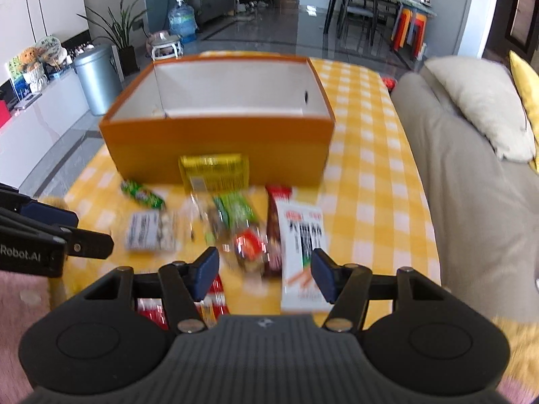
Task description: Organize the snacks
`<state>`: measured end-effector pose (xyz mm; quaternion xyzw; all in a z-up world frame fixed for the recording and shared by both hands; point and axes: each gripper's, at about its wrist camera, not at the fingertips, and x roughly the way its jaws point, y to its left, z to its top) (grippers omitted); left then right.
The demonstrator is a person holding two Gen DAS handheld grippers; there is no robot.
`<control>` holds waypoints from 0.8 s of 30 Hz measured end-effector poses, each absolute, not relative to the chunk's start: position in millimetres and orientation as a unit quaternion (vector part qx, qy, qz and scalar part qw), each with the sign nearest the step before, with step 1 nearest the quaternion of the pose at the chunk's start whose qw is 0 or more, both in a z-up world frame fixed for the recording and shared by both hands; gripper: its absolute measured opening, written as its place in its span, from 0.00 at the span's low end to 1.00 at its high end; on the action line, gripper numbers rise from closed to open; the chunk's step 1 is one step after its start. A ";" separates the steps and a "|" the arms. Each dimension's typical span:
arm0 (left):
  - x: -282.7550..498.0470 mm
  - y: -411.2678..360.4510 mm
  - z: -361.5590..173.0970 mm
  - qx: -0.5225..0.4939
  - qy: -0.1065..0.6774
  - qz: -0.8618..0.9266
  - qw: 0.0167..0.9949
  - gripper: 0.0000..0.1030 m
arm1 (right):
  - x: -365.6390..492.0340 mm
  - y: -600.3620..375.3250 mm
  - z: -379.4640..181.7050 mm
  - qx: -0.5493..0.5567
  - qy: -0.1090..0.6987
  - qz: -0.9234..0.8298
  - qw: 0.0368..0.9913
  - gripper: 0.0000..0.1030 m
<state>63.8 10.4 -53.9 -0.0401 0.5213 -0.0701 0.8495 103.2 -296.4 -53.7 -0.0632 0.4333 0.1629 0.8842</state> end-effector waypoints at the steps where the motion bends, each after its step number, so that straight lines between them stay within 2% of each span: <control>1: 62.3 9.2 -56.6 -0.039 0.526 -0.069 0.846 0.64 | 99.6 -299.3 -57.5 -0.062 0.438 0.160 0.882 0.57; 7: 64.7 -10.8 -69.6 -0.014 0.541 -0.097 0.836 0.67 | 90.2 -309.6 -75.1 -0.045 0.467 0.157 0.869 0.57; 24: 82.4 -66.5 -117.0 0.173 0.548 -0.197 0.794 0.77 | 114.5 -317.1 -101.2 -0.022 0.519 0.157 0.840 0.55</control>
